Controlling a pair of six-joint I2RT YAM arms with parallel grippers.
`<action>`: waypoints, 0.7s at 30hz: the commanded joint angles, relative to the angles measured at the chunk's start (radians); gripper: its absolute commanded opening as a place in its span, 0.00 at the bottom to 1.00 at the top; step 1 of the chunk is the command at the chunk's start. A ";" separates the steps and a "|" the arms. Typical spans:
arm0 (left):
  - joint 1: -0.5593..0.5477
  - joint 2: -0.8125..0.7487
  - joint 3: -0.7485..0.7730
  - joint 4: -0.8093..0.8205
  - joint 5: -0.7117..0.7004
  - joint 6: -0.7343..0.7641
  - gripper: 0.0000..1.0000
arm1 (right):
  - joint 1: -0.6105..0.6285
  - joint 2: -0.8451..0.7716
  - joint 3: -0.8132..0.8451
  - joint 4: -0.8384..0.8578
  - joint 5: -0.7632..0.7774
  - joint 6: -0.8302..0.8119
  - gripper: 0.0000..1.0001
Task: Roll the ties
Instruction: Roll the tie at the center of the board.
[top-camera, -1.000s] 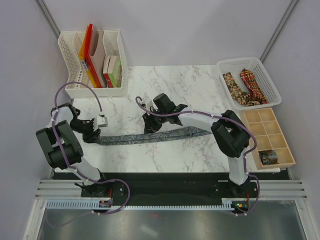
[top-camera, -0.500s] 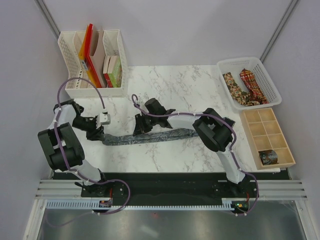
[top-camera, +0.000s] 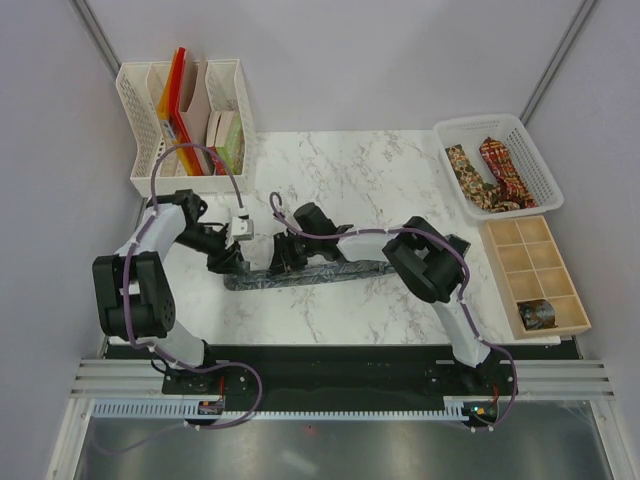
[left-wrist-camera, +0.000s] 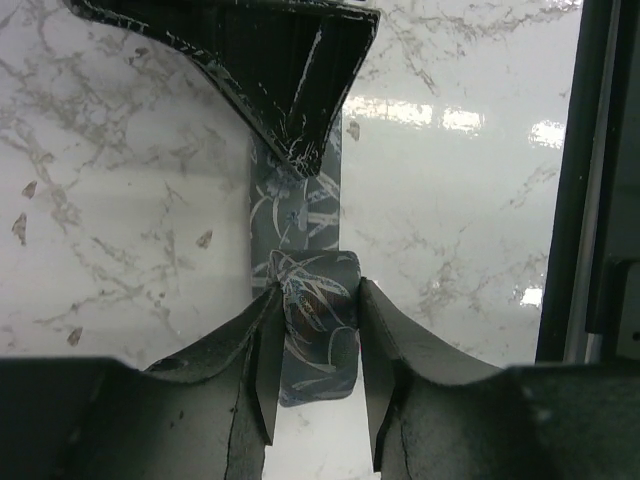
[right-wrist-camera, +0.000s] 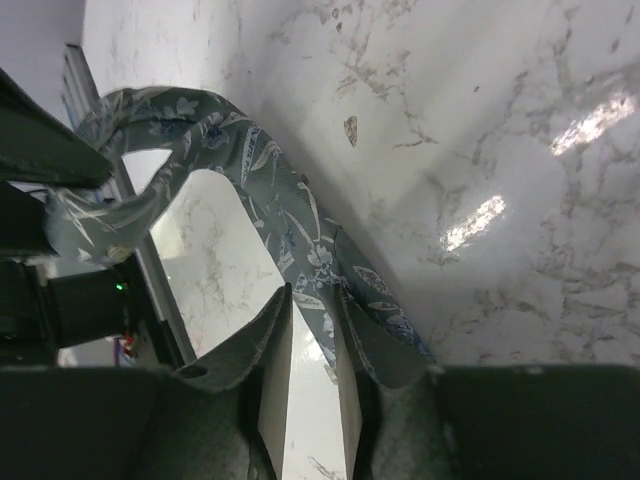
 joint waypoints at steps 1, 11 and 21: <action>-0.053 0.036 -0.026 0.119 0.075 -0.142 0.42 | -0.028 -0.083 -0.071 0.162 -0.086 0.135 0.34; -0.128 0.119 -0.033 0.212 0.046 -0.235 0.46 | -0.082 -0.177 -0.194 0.341 -0.129 0.280 0.51; -0.148 0.131 -0.046 0.244 0.040 -0.258 0.46 | -0.046 -0.120 -0.179 0.355 -0.067 0.335 0.51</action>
